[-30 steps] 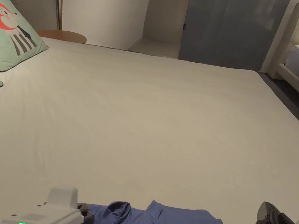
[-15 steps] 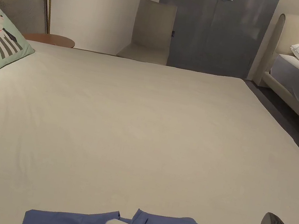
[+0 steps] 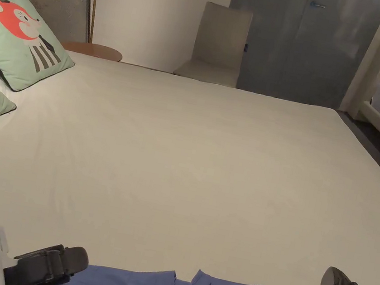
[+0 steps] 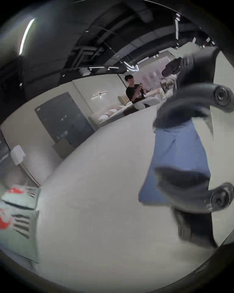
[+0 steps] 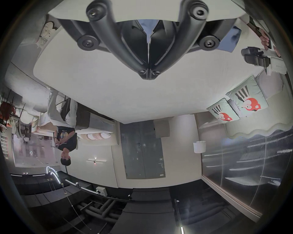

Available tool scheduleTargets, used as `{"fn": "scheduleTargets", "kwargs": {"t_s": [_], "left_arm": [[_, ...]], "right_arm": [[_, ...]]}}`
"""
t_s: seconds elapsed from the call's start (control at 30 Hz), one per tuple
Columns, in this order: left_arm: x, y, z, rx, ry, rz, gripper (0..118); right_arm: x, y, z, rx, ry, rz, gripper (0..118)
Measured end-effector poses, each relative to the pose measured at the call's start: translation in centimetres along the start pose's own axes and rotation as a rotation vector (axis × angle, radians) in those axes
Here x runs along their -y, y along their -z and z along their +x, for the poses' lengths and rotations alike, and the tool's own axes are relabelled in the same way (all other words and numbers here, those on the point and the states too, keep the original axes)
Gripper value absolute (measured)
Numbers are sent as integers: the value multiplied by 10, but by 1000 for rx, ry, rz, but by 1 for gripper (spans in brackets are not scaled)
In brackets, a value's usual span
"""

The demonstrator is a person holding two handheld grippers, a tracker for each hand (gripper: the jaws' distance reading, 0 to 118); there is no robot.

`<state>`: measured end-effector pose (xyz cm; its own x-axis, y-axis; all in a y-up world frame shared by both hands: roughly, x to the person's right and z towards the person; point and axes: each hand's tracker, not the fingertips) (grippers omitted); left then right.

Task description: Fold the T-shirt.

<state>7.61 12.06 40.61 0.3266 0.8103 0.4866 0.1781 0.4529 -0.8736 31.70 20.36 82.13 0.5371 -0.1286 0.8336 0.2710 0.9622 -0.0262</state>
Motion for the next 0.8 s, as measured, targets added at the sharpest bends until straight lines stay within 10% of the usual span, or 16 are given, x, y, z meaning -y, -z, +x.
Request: {"fn": "scheduleTargets", "kwargs": {"t_s": [0.03,0.37,0.47,0.53,0.8], "left_arm": [[1,-1,-8,13,-34,-16,113],[25,43,-56,124,-286,-152,109],[27,52,-47,54,-209,-140,72],[30,56,-45,-30,-181,-147,10],[12,7,-69,-2,-214,-64,9]], "right_arm": [[0,0,-1,-2,-4,-4,1],[-5,-6,-9,9,-31,0,1],[-8,-8,-12,13,-40,5,1],[-8,-9,-13,13,-41,8,1],[-9,-8,-19,3,-43,5,1]]}}
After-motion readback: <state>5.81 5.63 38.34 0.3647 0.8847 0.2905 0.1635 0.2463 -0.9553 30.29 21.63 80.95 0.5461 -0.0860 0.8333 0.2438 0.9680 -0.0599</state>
